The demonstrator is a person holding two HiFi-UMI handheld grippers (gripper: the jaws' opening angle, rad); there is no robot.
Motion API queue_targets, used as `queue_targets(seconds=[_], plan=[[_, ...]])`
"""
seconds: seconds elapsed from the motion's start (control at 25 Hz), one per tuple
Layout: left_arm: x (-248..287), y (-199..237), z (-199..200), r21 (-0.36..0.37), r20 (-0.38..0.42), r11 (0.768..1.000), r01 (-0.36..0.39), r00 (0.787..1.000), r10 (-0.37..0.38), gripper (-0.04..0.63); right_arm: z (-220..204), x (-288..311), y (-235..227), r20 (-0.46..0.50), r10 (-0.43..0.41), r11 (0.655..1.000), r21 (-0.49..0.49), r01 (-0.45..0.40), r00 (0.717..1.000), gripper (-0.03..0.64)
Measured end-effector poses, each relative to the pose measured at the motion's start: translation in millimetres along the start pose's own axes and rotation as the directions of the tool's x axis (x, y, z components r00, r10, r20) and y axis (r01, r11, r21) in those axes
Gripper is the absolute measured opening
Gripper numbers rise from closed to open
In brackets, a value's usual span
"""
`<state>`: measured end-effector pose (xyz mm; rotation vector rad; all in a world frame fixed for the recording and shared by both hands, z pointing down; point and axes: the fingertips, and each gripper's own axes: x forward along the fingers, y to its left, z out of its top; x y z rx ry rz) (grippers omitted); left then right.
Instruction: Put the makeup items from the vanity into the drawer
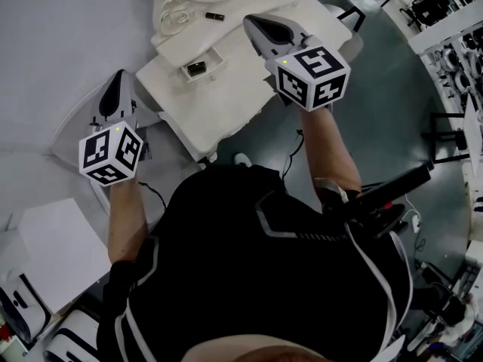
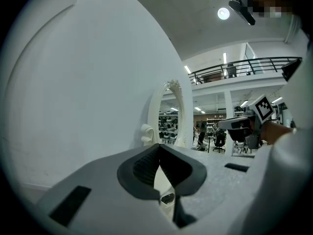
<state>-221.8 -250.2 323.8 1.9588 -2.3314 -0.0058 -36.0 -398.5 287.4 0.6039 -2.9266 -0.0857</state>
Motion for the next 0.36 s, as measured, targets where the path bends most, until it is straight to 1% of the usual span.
queue_targets(seconds=[0.12,0.36], plan=[[-0.6,-4.7,-0.9,0.01,0.001,1.0,0.011,1.0,-0.011,0.003,0.8,-0.1,0.1,0.01,0.007,1.0,0.005,-0.007,1.0,0.005],[0.6,-7.0,-5.9,-0.027,-0.007,0.999,0.031,1.0,-0.031,0.003,-3.7,0.9,-1.0,-0.008,0.004,1.0,0.006,-0.004,1.0,0.005]])
